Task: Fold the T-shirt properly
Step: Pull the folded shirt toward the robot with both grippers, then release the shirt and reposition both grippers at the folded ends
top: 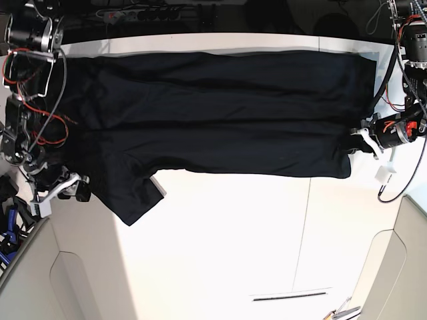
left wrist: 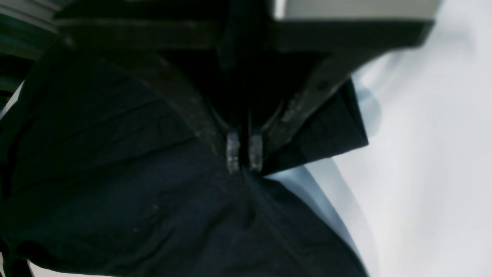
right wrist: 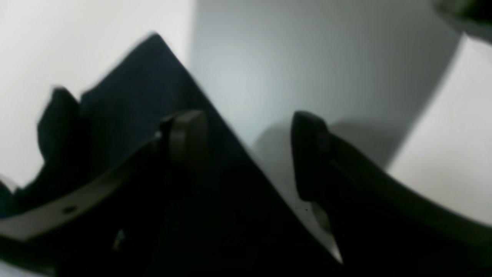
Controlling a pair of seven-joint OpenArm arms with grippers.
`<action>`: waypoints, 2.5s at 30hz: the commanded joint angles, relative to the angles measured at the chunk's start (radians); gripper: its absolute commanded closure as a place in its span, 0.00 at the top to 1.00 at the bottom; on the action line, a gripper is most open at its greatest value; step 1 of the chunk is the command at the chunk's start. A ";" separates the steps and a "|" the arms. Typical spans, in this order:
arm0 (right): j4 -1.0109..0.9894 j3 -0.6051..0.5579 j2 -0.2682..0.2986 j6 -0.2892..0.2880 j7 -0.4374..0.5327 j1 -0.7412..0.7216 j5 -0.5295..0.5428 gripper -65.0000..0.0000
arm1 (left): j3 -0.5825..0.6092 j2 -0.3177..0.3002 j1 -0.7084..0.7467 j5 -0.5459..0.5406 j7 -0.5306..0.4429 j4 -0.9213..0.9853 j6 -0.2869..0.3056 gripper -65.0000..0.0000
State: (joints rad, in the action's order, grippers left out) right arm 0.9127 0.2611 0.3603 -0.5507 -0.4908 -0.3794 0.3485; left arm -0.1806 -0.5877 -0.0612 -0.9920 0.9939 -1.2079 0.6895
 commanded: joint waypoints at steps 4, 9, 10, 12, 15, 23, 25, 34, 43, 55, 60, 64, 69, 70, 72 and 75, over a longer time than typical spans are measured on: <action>-0.042 -0.019 0.019 -0.004 0.020 -0.039 0.009 0.53 | -0.009 -0.022 -0.016 -0.020 -0.018 -0.016 0.009 0.00; -0.056 -0.059 0.016 -0.004 0.002 -0.039 0.019 0.53 | -0.009 -0.022 -0.016 -0.021 -0.018 -0.016 0.009 0.00; -0.056 -0.062 0.012 -0.004 -0.017 -0.039 0.031 0.53 | -0.008 -0.022 -0.016 -0.021 -0.018 -0.016 0.009 0.00; -0.056 -0.063 0.002 -0.004 -0.053 -0.039 0.064 0.53 | -0.009 -0.022 -0.016 -0.021 -0.018 -0.016 0.009 0.00; -0.055 -0.064 -0.013 -0.027 -0.092 -0.039 0.119 0.46 | -0.009 -0.022 -0.016 -0.021 -0.019 -0.016 0.009 0.00; -0.055 -0.064 -0.073 -0.034 -0.121 -0.039 0.148 0.00 | -0.009 -0.022 -0.016 -0.021 -0.018 -0.016 0.009 0.00; -0.055 -0.064 -0.079 -0.034 -0.131 -0.039 0.149 0.00 | -0.009 -0.022 -0.016 -0.022 -0.017 -0.016 0.009 0.00; 0.123 -0.005 -0.072 -0.033 -0.317 -0.015 0.221 0.00 | -0.009 -0.031 -0.013 -0.021 0.035 -0.071 0.009 0.00; 0.549 0.163 -0.071 -0.041 -0.457 0.242 0.406 0.00 | -0.011 -0.092 0.114 -0.044 0.080 -0.295 0.009 0.00; 0.799 0.321 -0.069 -0.049 -0.520 0.508 0.588 0.00 | -0.027 -0.133 0.266 -0.013 0.081 -0.502 0.009 0.00; 0.816 0.385 -0.070 -0.060 -0.546 0.592 0.658 0.00 | -0.103 -0.133 0.330 -0.013 0.080 -0.522 0.009 0.00; 0.816 0.414 -0.070 -0.060 -0.562 0.642 0.695 0.00 | -0.162 -0.132 0.395 -0.013 0.080 -0.525 0.009 0.00; 0.816 0.436 -0.070 -0.060 -0.562 0.692 0.698 0.00 | -0.216 -0.129 0.445 -0.016 0.073 -0.536 0.009 0.00; 0.816 0.436 -0.071 -0.060 -0.562 0.704 0.695 0.00 | -0.221 -0.126 0.451 -0.017 0.073 -0.536 0.009 0.00; 0.815 0.436 -0.081 -0.059 -0.563 0.724 0.660 0.00 | -0.223 -0.119 0.465 -0.017 0.073 -0.536 0.009 0.00; 0.813 0.436 -0.111 -0.055 -0.564 0.732 0.597 0.00 | -0.223 -0.104 0.466 -0.014 0.077 -0.536 0.009 0.00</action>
State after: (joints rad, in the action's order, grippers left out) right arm 1.7103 0.6891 0.2363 -0.6044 -1.0710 0.3527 0.9264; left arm -0.3920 -0.6697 0.4095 -0.9951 1.0813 -1.7298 0.6933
